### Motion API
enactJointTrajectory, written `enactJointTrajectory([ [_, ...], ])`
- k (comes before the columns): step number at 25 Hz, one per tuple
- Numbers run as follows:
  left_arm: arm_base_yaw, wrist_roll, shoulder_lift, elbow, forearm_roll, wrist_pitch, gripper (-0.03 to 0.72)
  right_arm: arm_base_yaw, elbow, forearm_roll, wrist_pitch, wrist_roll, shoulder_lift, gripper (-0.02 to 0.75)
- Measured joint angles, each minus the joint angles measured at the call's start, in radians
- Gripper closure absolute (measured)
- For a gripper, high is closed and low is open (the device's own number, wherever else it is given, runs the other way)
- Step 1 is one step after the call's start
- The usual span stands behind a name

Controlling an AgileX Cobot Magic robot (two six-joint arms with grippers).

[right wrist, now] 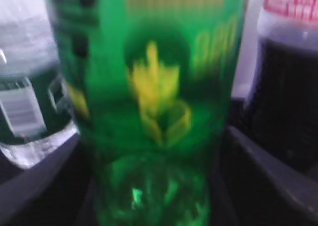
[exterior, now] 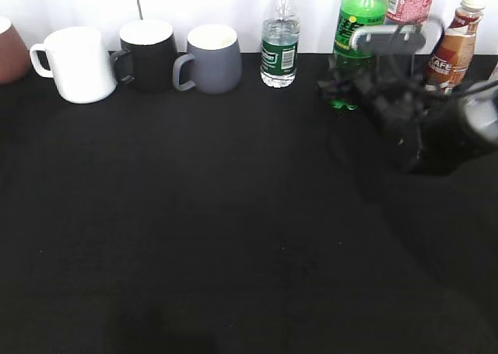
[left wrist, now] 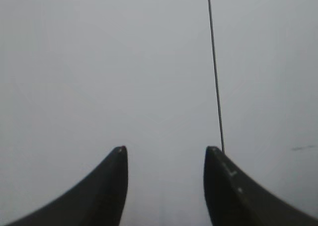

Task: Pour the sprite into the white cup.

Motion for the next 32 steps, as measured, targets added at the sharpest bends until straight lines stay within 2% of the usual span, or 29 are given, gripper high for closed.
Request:
enactJointTrajectory([
  [4,0.0,0.0,0.002,0.0,0.0,0.006,0.305,0.001,0.032,-0.002,0.054,-0.028,-0.049,0.151],
  [7,0.0,0.0,0.002,0.0,0.0,0.034,0.305,0.002,0.106,0.015,0.056,-0.029,-0.11,0.208],
  [12,0.0,0.0,-0.014,0.0,0.0,0.077,0.305,0.04,0.228,0.021,0.102,-0.032,-0.327,0.216],
  [13,-0.006,-0.001,-0.056,0.0,-0.002,0.111,0.314,0.053,0.258,0.021,0.196,-0.05,-0.43,0.216],
  [14,-0.026,-0.003,-0.134,-0.015,-0.002,0.248,0.344,0.056,0.271,0.029,0.318,-0.079,-0.54,0.216],
  [16,-0.063,-0.028,-0.355,-0.075,-0.016,0.667,0.408,0.056,0.262,0.055,0.551,-0.141,-0.77,0.216],
  [17,-0.066,-0.036,-0.471,-0.086,-0.04,0.818,0.422,0.056,0.229,0.057,0.689,-0.18,-0.87,0.216],
  [19,-0.067,-0.038,-0.743,-0.11,-0.079,1.057,0.434,0.057,0.14,0.05,0.962,-0.21,-1.016,0.216],
  [20,-0.068,-0.038,-0.855,-0.127,-0.077,1.189,0.436,0.057,0.111,0.021,1.067,-0.213,-1.09,0.216],
  [22,-0.068,-0.038,-0.966,-0.134,-0.105,1.453,0.437,0.057,0.098,0.059,1.219,-0.212,-1.223,0.216],
  [24,-0.068,-0.03,-0.993,-0.136,-0.159,1.533,0.437,0.057,0.098,-0.008,1.368,-0.212,-1.316,0.216],
  [26,-0.068,0.107,-1.047,-0.173,-0.279,1.571,0.434,0.057,0.098,-0.093,1.495,-0.205,-1.427,0.216],
  [27,-0.068,0.197,-1.087,-0.203,-0.33,1.62,0.416,0.057,0.098,-0.132,1.566,-0.196,-1.482,0.216],
  [28,-0.068,0.235,-1.127,-0.219,-0.369,1.7,0.377,0.057,0.098,-0.163,1.637,-0.18,-1.53,0.216],
  [30,-0.068,0.253,-1.191,-0.221,-0.459,1.908,0.301,0.057,0.098,-0.213,1.805,-0.172,-1.606,0.216],
  [32,-0.068,0.272,-1.26,-0.221,-0.511,2.018,0.279,0.057,0.098,-0.238,1.947,-0.132,-1.668,0.216],
])
